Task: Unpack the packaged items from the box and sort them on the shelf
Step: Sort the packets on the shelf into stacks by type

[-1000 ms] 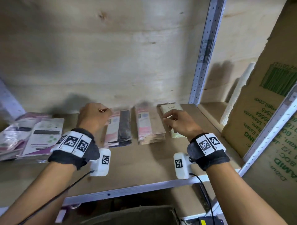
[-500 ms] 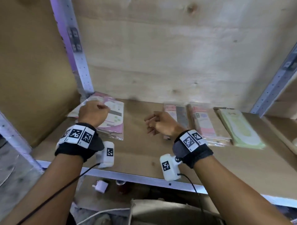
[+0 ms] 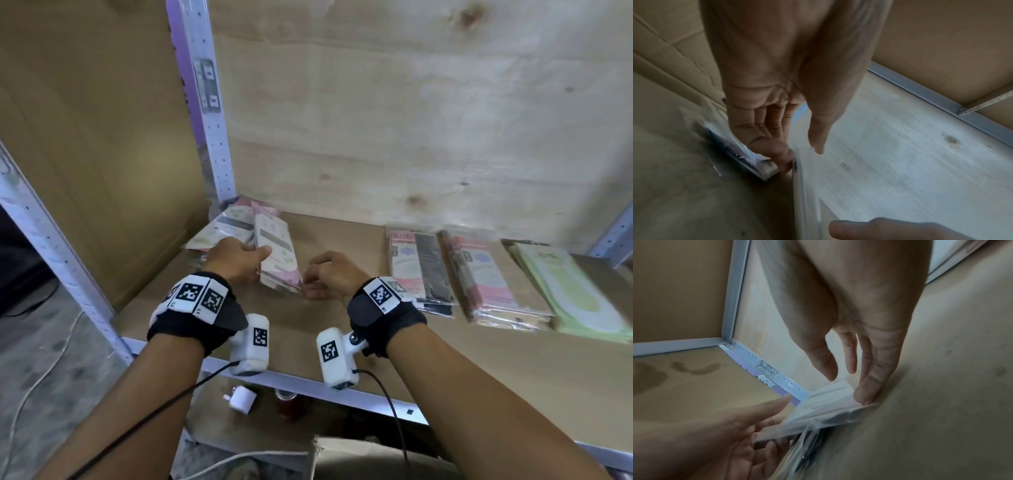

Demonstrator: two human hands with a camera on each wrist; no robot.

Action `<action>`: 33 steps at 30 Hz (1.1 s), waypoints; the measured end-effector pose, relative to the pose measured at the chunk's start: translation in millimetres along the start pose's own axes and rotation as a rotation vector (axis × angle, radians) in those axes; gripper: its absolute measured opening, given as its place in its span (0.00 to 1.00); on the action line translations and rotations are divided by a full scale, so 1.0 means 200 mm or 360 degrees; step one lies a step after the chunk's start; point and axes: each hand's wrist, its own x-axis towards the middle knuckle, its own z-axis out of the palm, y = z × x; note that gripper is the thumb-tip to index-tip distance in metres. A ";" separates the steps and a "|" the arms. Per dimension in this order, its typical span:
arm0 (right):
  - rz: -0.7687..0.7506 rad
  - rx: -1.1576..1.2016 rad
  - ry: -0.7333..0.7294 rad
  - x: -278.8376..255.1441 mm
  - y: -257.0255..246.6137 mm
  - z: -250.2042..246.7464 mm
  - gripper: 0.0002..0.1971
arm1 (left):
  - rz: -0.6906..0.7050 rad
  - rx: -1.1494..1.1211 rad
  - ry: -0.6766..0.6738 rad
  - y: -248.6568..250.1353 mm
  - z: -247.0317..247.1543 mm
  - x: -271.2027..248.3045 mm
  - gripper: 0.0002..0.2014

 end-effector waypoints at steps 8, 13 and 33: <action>-0.0229 -0.0237 0.0062 -0.04 0.06 -0.14 0.23 | -0.0067 -0.0274 -0.0106 0.02 0.02 -0.01 0.11; -0.0583 -0.0451 0.0080 -0.09 0.01 -0.28 0.38 | 0.0000 -0.0775 -0.0346 0.10 0.04 -0.07 0.08; -0.1095 0.0098 0.0474 -0.49 -0.13 -0.66 0.10 | 0.0692 -0.0547 -0.0027 0.35 0.34 -0.20 0.23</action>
